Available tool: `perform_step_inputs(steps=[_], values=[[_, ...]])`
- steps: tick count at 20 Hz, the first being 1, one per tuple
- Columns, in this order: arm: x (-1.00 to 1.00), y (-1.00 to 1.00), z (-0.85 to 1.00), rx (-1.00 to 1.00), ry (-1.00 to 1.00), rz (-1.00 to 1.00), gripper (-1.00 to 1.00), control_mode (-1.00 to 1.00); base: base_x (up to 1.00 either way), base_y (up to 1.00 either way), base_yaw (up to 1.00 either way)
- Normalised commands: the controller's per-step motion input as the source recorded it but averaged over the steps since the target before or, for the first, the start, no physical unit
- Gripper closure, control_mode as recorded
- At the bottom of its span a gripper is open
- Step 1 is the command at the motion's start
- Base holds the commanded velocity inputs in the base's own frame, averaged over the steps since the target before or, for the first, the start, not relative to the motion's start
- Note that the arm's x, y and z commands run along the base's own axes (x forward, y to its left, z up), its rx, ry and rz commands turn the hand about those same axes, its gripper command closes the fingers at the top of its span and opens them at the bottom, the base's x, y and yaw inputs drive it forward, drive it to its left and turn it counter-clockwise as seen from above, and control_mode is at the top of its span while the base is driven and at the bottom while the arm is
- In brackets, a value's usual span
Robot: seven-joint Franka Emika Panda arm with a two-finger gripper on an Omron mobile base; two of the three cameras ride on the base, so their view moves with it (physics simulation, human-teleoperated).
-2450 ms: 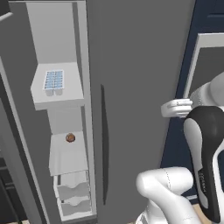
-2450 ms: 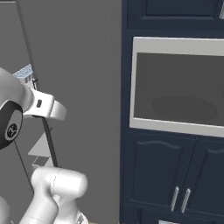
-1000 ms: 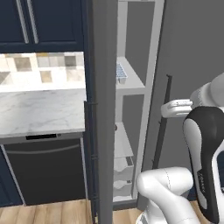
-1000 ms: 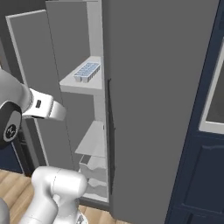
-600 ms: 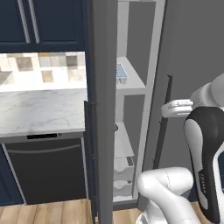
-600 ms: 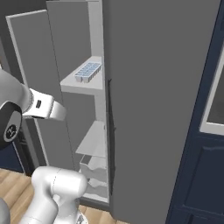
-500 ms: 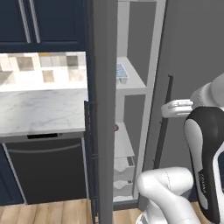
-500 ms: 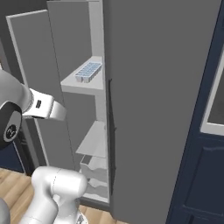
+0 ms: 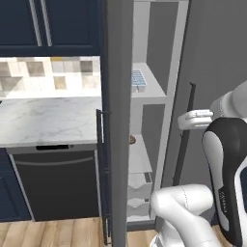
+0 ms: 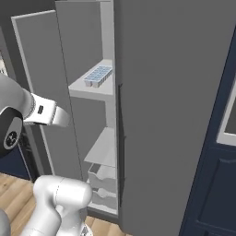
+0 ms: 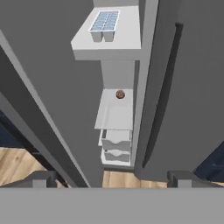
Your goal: Open the freezer door, pick up the ice cube tray from the freezer, and place it on the dining counter.
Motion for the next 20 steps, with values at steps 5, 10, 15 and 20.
perform_step_inputs(steps=[5, 10, 15, 20], values=[[0.0, 0.0, 0.0, 0.0, 0.0, 0.0, -1.0, 1.0, 0.12, 0.01, 0.22], [0.0, 0.0, 0.0, 0.0, 0.0, 0.0, -1.0, 1.0, 0.39, 0.12, 0.22], [0.0, 0.0, 0.0, 0.0, 0.0, 0.0, -1.0, 1.0, 0.4, 0.13, 0.24], [0.0, 0.0, 0.0, 0.0, 0.0, 0.0, -1.0, 1.0, 0.45, 0.09, 0.2]])
